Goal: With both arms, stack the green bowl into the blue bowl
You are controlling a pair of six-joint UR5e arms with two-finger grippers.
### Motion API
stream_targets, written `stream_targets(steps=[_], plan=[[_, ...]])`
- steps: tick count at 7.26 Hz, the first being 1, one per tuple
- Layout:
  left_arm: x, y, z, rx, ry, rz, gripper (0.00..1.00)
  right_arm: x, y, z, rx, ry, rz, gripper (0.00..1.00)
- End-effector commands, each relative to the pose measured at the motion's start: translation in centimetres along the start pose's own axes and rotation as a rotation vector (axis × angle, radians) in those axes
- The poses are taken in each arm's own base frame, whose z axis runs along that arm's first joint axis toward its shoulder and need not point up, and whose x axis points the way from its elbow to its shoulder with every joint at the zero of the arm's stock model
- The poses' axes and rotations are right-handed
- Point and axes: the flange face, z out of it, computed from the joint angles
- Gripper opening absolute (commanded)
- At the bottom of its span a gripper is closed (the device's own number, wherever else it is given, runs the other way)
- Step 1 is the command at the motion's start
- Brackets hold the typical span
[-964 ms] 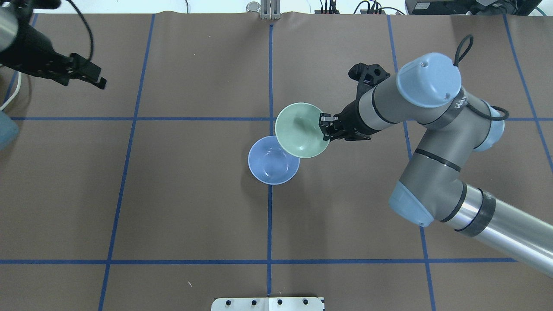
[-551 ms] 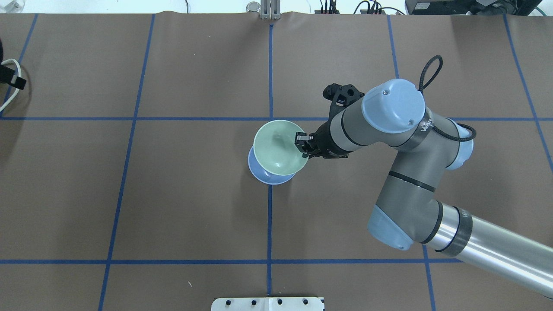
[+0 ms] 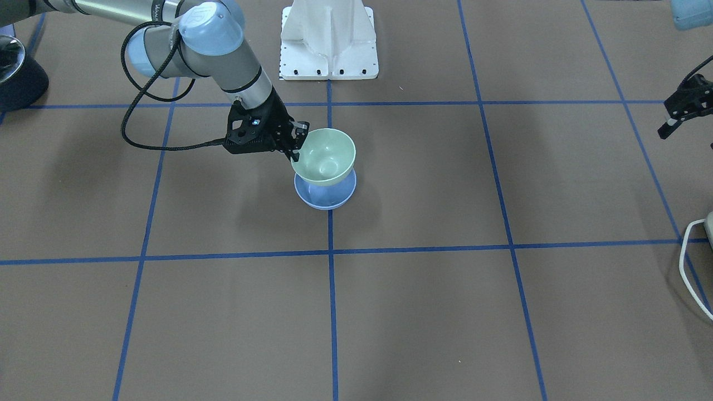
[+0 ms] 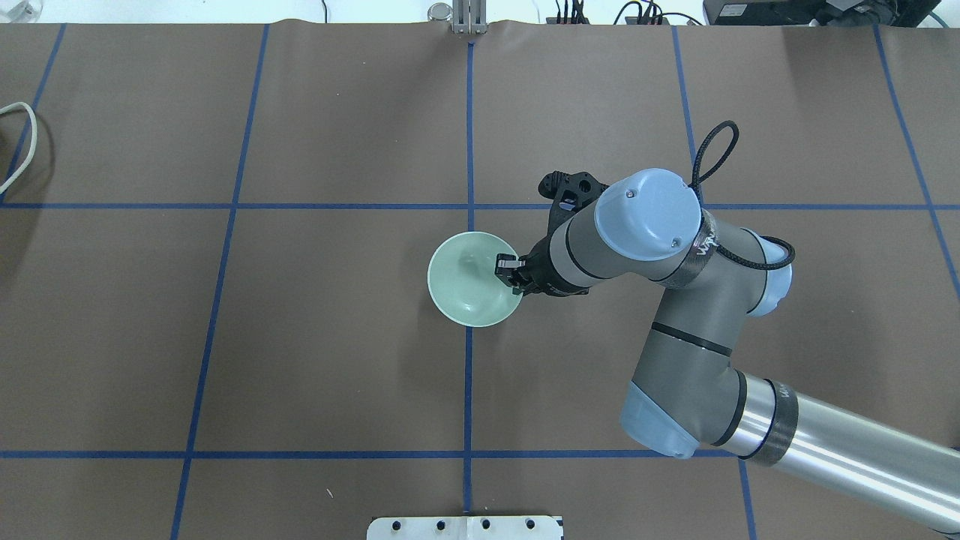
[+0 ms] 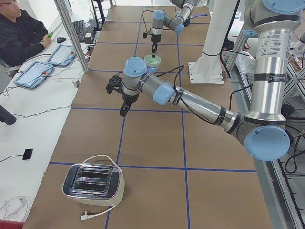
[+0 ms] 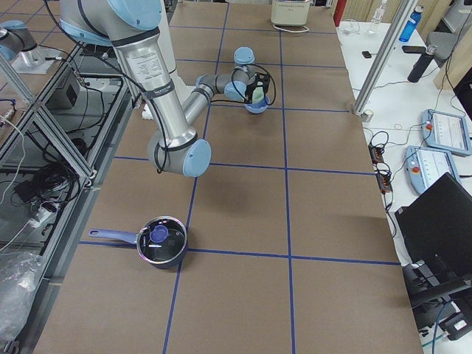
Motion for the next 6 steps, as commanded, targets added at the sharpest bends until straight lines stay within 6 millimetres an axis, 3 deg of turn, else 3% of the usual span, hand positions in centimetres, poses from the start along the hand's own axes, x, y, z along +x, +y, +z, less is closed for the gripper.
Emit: stream_targets(steps=[1, 4, 6], plan=[[-2.4, 1.6, -1.0, 0.006, -0.005, 0.021, 0.98, -0.3, -0.9, 0.8, 0.007, 0.012, -0.019, 0.0], [-4.9, 4.1, -1.5, 0.0, -0.024, 0.038, 0.97, -0.4, -2.9, 0.6, 0.031, 0.018, -0.013, 0.0], [-5.3, 4.4, -1.7, 0.001, -0.028, 0.039, 0.98, -0.5, -3.5, 1.6, 0.029, 0.035, -0.014, 0.0]])
